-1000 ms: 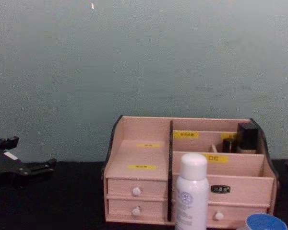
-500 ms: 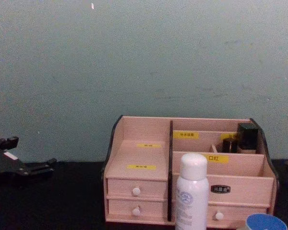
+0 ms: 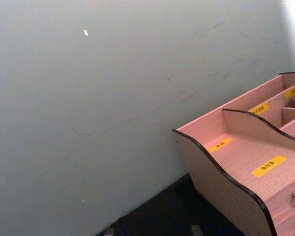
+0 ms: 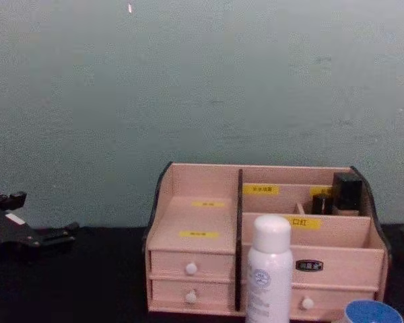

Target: Pick up the facial cleanser and watermelon frost from the table and place them into the tiered storage box.

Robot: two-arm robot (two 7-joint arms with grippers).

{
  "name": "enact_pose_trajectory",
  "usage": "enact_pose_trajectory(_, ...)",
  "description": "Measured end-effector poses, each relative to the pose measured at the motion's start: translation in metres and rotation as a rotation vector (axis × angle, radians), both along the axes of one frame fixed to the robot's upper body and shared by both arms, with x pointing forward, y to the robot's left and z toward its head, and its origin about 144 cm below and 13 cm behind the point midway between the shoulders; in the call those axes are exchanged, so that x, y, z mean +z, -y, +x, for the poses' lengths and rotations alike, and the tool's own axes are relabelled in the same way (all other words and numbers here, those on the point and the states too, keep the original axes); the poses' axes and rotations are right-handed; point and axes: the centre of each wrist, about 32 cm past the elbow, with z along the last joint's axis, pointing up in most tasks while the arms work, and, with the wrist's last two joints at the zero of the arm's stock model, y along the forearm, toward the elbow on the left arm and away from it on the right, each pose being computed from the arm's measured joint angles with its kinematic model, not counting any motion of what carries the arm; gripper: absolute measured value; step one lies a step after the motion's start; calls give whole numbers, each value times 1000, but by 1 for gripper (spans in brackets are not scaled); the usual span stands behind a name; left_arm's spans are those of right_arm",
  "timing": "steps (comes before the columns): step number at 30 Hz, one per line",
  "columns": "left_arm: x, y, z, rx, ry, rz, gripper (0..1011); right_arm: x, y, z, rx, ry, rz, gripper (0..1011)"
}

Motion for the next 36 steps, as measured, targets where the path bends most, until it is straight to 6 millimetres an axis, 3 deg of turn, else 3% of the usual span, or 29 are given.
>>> enact_pose_trajectory(26,0,0,0,0,0,0,1001,6,5,-1,22,13,16,1002)
enact_pose_trajectory(36,0,0,0,0,0,0,1001,17,14,-18,97,37,65,1002)
